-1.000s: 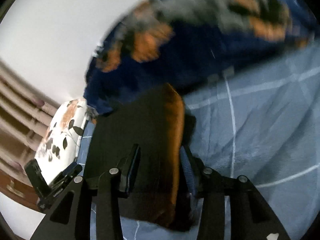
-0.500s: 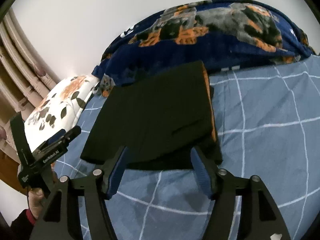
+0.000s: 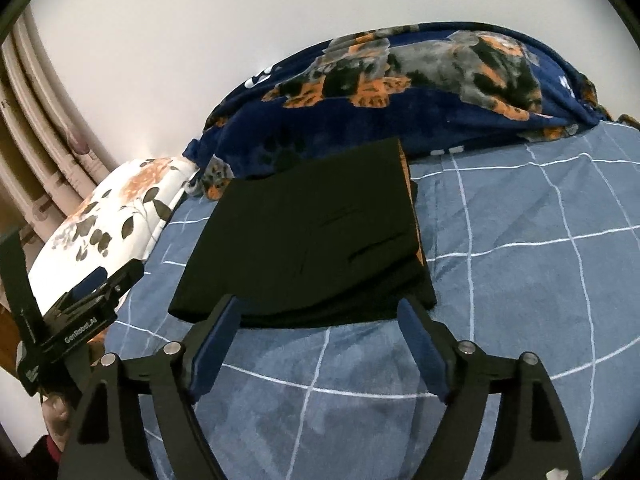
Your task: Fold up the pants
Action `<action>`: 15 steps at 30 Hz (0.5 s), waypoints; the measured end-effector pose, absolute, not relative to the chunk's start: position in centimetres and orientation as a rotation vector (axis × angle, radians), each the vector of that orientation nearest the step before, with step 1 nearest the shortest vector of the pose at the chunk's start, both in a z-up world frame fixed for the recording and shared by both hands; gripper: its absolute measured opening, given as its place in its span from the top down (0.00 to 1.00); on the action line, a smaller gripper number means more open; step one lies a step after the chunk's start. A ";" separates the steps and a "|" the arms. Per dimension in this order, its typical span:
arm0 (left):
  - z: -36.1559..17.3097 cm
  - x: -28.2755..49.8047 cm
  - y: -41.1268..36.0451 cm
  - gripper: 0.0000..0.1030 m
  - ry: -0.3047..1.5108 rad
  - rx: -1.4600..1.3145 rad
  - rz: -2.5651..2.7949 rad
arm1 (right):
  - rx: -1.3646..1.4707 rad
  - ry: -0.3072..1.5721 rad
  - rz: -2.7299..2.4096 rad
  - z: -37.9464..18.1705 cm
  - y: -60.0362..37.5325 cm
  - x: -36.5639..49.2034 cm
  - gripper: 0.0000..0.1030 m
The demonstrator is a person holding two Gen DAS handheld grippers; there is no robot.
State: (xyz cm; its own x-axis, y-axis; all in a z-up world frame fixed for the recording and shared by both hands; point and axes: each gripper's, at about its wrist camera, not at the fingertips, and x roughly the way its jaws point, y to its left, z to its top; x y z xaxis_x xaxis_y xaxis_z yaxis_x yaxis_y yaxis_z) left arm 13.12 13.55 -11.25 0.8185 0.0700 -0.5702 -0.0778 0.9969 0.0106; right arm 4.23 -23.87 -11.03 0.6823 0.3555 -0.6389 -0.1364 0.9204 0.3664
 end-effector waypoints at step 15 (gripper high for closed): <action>-10.1 10.4 12.1 0.00 0.514 0.063 0.086 | 0.280 0.731 0.213 -10.3 -24.0 1.3 0.14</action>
